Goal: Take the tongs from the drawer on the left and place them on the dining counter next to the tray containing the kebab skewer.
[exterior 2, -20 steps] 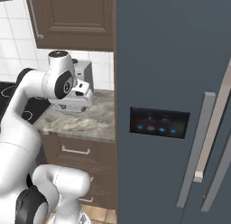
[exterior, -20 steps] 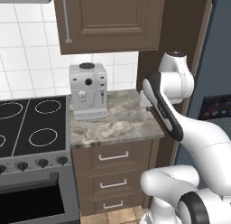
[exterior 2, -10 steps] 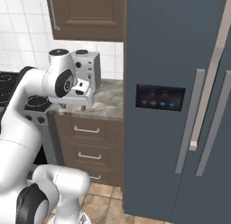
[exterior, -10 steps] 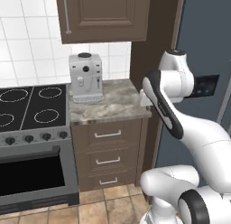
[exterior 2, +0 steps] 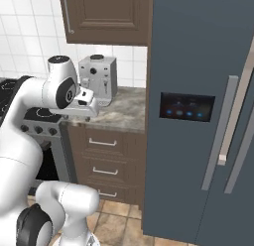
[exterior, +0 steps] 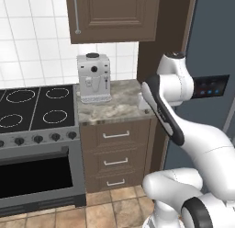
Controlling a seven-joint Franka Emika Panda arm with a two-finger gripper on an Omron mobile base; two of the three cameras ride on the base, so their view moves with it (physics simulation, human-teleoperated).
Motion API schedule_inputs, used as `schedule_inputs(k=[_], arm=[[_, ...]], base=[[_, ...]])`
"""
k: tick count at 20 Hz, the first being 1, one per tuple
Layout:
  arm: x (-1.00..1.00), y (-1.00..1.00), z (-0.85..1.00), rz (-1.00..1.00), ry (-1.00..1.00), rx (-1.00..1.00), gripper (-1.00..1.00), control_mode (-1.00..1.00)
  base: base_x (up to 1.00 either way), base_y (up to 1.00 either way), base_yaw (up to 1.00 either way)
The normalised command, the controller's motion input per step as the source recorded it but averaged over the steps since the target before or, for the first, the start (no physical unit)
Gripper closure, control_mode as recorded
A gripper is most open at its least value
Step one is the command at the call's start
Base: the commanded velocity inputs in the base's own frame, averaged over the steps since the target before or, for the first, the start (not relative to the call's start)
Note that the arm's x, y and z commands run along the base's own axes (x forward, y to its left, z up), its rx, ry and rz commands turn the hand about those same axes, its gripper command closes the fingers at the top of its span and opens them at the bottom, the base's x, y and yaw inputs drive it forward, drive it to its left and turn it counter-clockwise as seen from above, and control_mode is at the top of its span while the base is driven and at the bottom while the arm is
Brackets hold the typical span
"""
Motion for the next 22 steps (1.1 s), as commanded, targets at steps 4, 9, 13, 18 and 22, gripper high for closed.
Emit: schedule_inputs(k=[4, 9, 13, 18, 22], arm=[[0.00, 0.09, 0.00, 0.00, -0.01, 0.00, -1.00, -1.00], [0.00, 0.00, 0.00, 0.00, 0.00, 0.00, -1.00, -1.00], [-0.01, 0.01, -0.14, 0.02, 0.00, -0.10, -1.00, -1.00], [0.00, 0.13, -0.51, 0.13, 0.00, -0.29, -1.00, -1.00], [-0.02, 0.04, -0.79, 0.20, -0.02, -0.21, -1.00, -1.00]], base=[[0.00, 0.00, 0.00], [0.00, 0.00, 0.00], [0.00, 0.00, 0.00], [0.00, 0.00, 0.00], [0.00, 0.00, 0.00]])
